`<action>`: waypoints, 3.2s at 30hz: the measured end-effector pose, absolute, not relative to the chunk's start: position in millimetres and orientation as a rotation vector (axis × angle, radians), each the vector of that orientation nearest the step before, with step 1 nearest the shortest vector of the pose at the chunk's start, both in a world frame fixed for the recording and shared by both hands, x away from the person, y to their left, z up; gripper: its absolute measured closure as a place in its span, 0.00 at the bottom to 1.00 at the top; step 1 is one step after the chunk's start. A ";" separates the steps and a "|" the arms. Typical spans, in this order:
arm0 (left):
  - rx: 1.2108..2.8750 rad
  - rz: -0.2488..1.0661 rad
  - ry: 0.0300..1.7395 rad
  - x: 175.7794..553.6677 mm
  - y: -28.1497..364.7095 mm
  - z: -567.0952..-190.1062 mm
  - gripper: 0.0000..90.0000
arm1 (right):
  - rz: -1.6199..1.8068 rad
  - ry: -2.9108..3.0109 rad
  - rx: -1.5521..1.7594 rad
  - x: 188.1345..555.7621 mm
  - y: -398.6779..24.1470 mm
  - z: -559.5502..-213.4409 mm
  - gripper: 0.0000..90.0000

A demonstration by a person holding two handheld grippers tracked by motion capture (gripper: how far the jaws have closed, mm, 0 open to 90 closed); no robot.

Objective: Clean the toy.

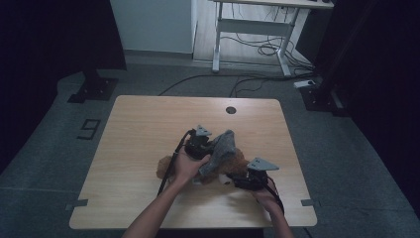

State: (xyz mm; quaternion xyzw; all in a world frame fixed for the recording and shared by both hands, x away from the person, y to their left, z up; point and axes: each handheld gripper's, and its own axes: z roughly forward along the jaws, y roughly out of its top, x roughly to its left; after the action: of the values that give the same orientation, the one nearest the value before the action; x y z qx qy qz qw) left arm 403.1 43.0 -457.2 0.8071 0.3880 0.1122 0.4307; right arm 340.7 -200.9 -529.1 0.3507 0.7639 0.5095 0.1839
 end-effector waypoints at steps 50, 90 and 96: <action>2.188 0.333 0.763 386.3 -29.9 -444.9 0.91 | 1.426 2.154 0.989 336.7 -201.6 -529.9 0.36; 1.970 0.333 1.161 373.1 179.8 -475.9 0.90 | 1.430 2.162 0.981 334.5 -204.4 -529.6 0.35; 1.898 0.332 1.069 384.8 152.2 -426.6 0.90 | 1.420 2.168 0.958 333.5 -204.7 -529.6 0.35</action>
State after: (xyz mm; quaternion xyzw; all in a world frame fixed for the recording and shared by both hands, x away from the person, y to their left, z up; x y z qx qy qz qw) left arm 384.8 152.2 -426.6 0.7682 0.4327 0.1342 0.4523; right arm 333.5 -204.7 -529.6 0.3407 0.7705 0.5049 0.1881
